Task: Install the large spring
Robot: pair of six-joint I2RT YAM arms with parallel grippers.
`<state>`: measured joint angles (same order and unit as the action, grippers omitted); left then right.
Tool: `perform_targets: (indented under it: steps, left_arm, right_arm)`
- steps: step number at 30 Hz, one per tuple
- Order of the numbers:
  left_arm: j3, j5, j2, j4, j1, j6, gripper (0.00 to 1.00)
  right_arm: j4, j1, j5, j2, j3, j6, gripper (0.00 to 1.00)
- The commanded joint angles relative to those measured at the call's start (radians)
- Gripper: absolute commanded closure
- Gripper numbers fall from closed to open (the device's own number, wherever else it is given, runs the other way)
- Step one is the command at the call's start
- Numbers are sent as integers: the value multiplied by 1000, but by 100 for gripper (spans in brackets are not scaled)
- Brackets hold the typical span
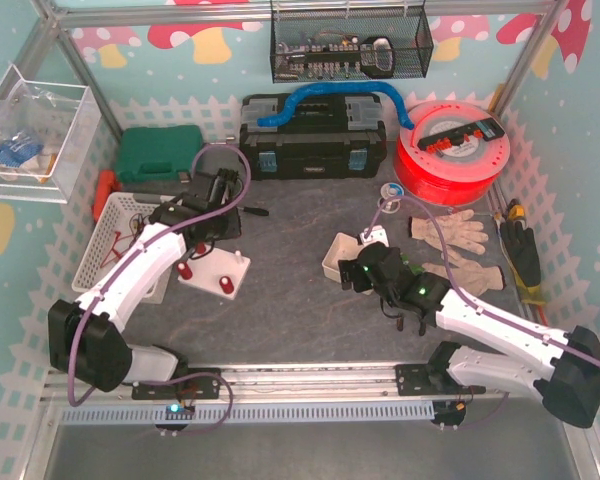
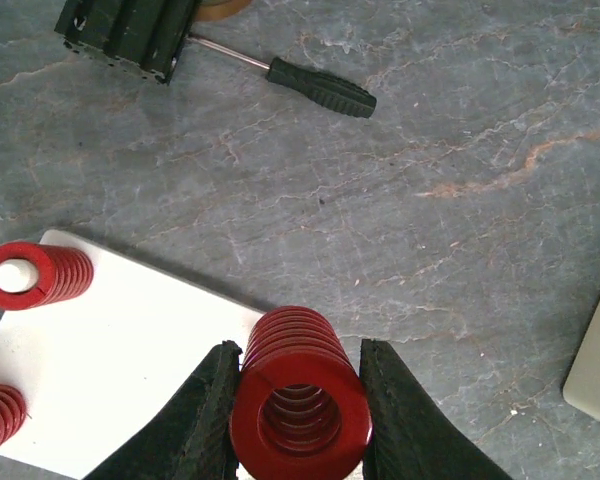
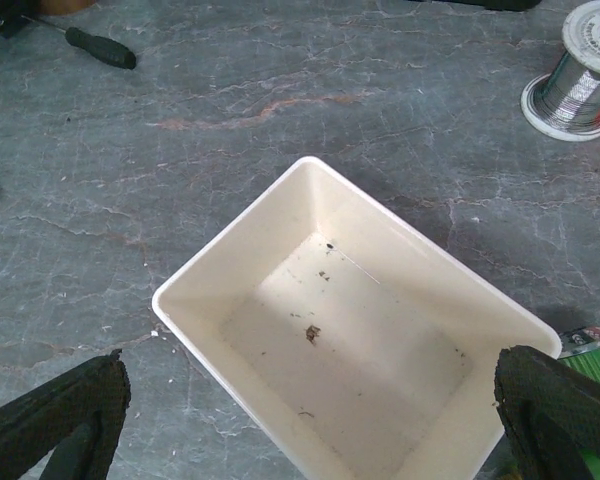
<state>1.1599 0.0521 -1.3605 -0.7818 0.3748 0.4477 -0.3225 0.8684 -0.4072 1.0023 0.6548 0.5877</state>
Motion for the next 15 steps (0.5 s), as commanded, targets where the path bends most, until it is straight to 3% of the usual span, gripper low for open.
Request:
perform_targets:
  steps: [1, 15]
  left_arm:
    - [-15, 23, -7, -14, 18, 1, 100]
    - [-96, 11, -34, 26, 38, 46, 100]
  right_arm:
    - [-8, -8, -28, -20, 11, 22, 1]
    - [-10, -11, -31, -25, 15, 23, 1]
